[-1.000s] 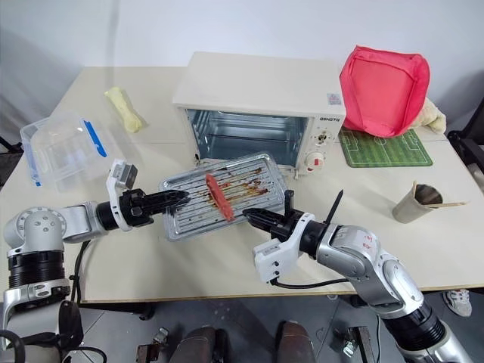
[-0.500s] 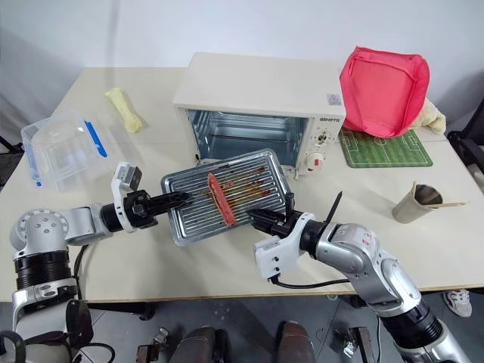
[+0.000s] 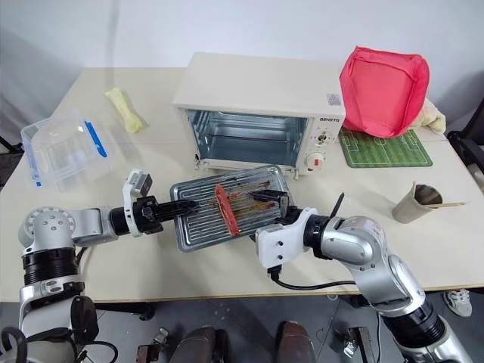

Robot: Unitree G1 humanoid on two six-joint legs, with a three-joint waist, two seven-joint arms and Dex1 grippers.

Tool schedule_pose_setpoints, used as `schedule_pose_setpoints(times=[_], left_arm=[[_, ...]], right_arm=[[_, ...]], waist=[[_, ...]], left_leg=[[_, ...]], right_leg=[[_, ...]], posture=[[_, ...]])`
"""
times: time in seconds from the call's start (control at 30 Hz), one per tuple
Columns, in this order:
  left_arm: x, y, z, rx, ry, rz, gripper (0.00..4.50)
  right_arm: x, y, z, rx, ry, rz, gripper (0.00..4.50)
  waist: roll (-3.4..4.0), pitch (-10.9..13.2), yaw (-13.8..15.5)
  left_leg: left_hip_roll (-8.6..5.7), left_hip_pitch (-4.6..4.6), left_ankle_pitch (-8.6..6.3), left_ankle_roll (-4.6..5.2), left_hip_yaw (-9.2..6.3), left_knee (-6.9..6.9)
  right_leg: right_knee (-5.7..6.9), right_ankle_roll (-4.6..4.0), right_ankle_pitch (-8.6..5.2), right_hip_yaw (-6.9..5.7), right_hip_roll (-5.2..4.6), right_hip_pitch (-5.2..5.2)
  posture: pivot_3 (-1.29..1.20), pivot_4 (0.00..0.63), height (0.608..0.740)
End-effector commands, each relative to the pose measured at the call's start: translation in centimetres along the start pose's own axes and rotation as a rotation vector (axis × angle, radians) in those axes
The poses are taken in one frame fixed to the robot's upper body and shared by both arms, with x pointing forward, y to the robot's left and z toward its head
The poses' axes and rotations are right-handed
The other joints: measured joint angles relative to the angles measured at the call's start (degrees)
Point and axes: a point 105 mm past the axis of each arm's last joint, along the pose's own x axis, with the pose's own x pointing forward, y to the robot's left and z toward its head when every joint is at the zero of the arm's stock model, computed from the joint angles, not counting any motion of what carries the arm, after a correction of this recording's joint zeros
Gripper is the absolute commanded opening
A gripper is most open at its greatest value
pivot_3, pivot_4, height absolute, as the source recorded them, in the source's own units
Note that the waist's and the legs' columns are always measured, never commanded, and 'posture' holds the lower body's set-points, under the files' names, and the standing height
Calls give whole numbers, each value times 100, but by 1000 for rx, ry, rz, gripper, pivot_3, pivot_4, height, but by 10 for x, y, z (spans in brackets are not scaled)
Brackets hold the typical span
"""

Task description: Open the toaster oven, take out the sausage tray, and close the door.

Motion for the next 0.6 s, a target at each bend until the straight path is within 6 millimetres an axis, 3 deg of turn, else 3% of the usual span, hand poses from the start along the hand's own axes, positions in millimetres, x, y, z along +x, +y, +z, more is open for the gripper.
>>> schedule_pose_setpoints(times=[0.03, 0.43, 0.6], left_arm=[[-3, 6, 5, -25, -16, 44, 0], [-8, 3, 9, -39, -54, 29, 0], [-10, 1, 12, -48, -85, 9, 0]], right_arm=[[-15, -23, 23, 42, -76, -43, 4480], [-48, -48, 15, 420, -131, 9, 4480], [-57, -54, 1, 468, -104, 5, 4480]], waist=[[0, 0, 8], [-7, -2, 25], [-7, -2, 45]], left_leg=[[0, 0, 0, 0, 0, 0], [-2, 2, 0, 1, 0, -3], [-2, 2, -1, 1, 2, -4]], right_leg=[[0, 0, 0, 0, 0, 0], [-1, 0, 0, 2, 0, 1], [-3, 0, 0, 4, 0, 1]], posture=[[0, 150, 740], [0, 150, 740], [0, 150, 740]])
